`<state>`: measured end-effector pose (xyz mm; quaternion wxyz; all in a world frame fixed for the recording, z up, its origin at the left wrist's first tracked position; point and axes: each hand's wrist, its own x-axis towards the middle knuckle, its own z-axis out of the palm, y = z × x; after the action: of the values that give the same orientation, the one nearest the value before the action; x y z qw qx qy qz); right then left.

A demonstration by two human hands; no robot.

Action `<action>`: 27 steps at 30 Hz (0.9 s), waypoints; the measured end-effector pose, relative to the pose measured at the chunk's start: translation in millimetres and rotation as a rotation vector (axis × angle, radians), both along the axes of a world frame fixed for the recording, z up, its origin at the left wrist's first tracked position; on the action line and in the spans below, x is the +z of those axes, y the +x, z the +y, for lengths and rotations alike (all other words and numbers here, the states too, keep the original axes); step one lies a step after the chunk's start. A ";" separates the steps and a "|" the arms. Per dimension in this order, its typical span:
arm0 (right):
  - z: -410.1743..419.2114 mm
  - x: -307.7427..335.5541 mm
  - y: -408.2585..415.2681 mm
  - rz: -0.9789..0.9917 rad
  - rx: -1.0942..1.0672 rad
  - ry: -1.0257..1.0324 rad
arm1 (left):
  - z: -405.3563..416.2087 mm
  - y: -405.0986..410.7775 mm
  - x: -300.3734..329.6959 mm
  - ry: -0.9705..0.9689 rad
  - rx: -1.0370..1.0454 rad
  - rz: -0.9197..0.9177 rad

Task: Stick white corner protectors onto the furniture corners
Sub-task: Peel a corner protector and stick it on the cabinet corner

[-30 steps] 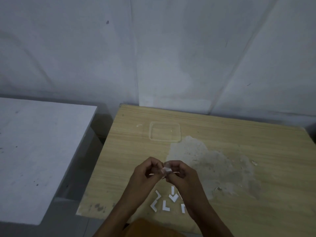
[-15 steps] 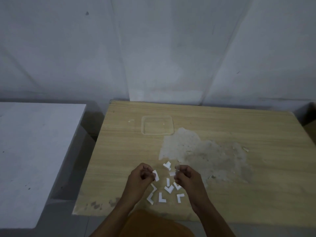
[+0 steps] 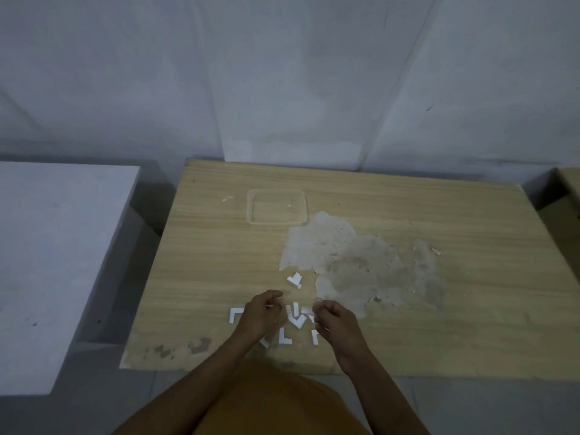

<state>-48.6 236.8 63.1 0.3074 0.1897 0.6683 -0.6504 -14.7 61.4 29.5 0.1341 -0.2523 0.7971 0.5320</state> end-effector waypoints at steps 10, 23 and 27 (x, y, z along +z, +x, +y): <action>-28.0 59.0 8.5 0.159 0.079 -0.155 | 11.3 23.4 76.5 0.332 0.085 0.255; -39.7 84.5 8.1 0.545 0.355 0.120 | 4.6 26.5 104.0 0.099 0.177 0.375; -40.6 84.2 7.4 0.638 0.350 0.150 | 7.0 26.6 113.0 0.108 0.186 0.419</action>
<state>-41.2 196.2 147.3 0.1752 -0.1176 0.7987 -0.5635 11.9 68.5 142.5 -0.0706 -0.2010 0.7512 0.6247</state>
